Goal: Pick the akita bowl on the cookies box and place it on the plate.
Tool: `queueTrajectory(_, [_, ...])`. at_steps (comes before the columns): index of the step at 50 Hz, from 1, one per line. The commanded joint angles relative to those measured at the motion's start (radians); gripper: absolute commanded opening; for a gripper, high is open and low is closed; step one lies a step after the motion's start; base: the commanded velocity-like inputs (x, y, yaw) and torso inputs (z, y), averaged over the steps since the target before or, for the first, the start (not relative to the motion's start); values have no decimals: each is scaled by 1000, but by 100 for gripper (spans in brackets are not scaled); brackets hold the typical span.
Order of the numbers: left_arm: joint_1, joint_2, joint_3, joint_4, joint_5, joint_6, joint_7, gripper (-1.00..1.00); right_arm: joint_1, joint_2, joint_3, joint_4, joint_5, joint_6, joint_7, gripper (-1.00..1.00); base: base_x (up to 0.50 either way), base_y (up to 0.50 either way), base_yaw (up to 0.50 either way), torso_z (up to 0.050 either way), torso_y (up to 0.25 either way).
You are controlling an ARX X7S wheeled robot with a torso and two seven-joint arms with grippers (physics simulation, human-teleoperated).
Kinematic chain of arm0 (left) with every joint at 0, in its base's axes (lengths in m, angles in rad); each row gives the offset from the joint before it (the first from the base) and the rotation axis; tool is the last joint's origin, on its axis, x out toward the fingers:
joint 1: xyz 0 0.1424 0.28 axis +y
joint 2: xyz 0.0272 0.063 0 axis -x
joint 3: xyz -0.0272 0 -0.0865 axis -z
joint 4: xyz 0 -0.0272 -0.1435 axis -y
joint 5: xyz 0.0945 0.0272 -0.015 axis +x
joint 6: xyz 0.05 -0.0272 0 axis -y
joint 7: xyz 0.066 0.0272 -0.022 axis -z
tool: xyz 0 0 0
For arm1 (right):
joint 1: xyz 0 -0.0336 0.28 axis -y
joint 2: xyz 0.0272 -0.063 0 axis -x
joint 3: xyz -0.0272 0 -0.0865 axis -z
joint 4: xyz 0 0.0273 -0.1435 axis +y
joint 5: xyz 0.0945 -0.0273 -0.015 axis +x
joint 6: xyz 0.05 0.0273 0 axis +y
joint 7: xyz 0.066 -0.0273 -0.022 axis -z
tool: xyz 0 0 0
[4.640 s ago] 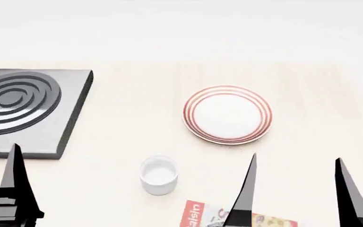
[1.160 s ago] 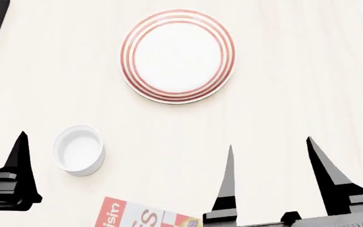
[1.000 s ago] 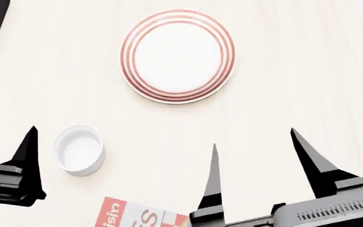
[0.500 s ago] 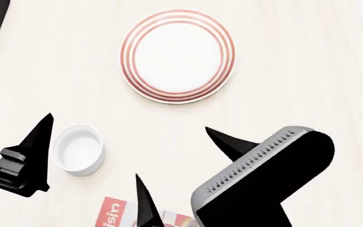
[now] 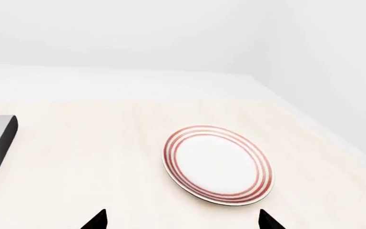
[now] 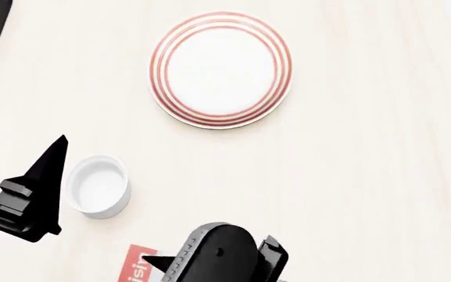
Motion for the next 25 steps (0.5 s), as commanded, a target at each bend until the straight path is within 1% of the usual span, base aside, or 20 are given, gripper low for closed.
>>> queueTrajectory(1, [-1,-1,4,7,0,-1,-8,100,140,-38,-164,-1,174,-28,117,100,0,0,0,0,0])
queueTrajectory(2, [4,-2,6,8,2,2,-5,100,155,-47,-192,0,193,-31,132,100,0,0,0,0,0])
queueTrajectory(14, [12,-6,1,9,-2,13,0,100,231,-112,-322,-9,274,-73,221,100,0,0,0,0,0])
queueTrajectory(20, [17,-5,3,11,1,18,-1,100,258,-132,-423,2,280,-43,277,100,0,0,0,0,0])
queueTrajectory(25, [17,-5,7,7,5,22,1,100,289,-154,-541,17,299,-19,333,100,0,0,0,0,0])
